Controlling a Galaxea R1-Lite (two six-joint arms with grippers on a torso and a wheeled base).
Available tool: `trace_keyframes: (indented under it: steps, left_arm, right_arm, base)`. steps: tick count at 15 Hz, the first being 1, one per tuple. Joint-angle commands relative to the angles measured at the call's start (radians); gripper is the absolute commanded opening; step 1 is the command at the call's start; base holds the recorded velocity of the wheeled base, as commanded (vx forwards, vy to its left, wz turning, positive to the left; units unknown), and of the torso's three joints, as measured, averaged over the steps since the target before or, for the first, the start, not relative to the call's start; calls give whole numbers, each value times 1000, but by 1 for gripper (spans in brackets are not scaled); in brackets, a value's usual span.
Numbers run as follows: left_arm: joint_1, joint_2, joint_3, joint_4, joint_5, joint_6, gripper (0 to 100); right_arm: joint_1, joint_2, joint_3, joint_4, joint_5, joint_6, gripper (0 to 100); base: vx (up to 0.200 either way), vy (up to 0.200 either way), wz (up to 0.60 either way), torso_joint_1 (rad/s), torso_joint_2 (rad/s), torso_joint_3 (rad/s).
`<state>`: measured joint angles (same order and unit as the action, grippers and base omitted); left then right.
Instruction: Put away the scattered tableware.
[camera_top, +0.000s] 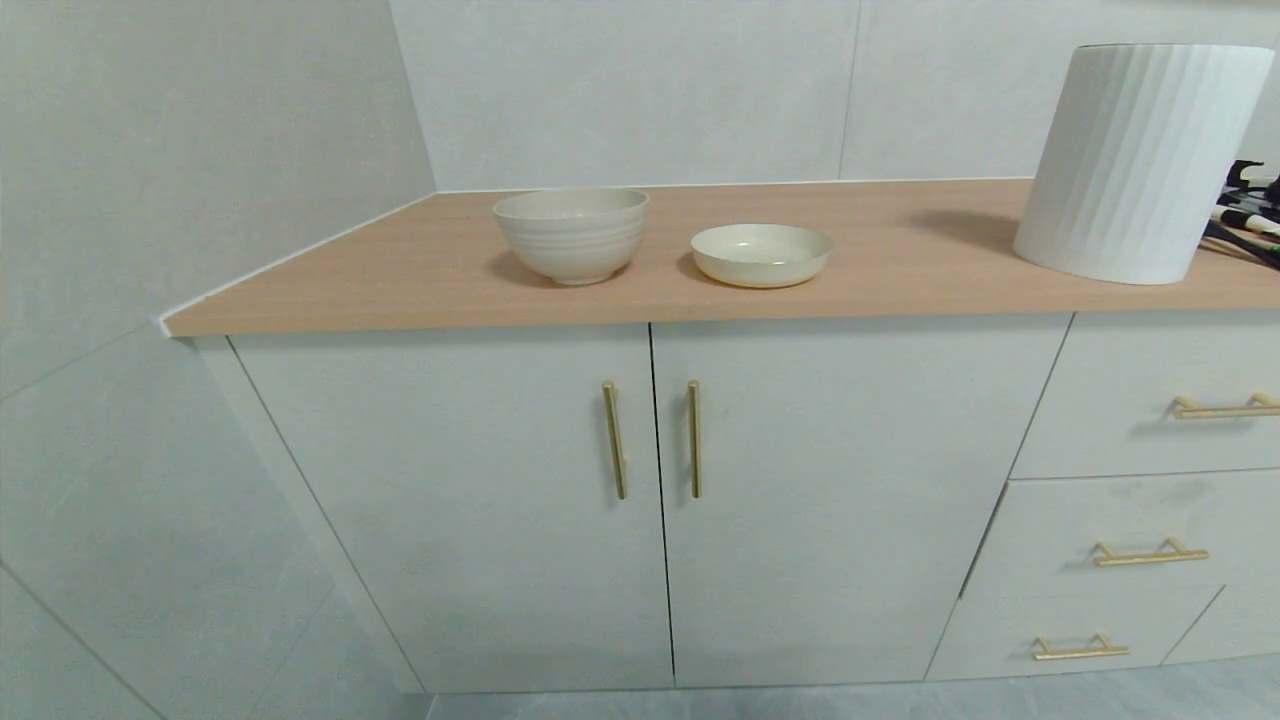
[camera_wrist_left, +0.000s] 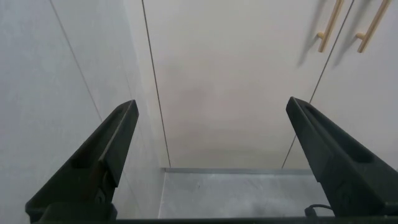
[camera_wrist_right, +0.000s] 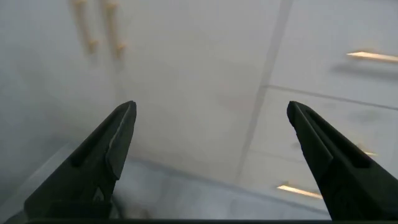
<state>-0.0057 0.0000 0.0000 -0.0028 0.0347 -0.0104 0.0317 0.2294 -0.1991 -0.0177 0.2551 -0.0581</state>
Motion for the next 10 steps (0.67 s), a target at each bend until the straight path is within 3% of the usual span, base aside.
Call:
trace_keyframes:
  steps: [1,3,5,10]
  left_arm:
    - [0,0,0,0,1,0,100]
    - [0,0,0,0,1,0,100]
    - [0,0,0,0,1,0,100]
    - [0,0,0,0,1,0,100]
  right_arm:
    - [79,476,-177,-25,130,17,100]
    - [238,693,-290,-84,124,37,100]
    - [335,894,-390,-156,124,40,100]
    - [439,1321,-579,-459,139,155,100]
  base:
    - [0,0,0,0,0,0]
    - [0,0,0,0,0,0]
    - [0,0,0,0,0,0]
    - [0,0,0,0,0,0]
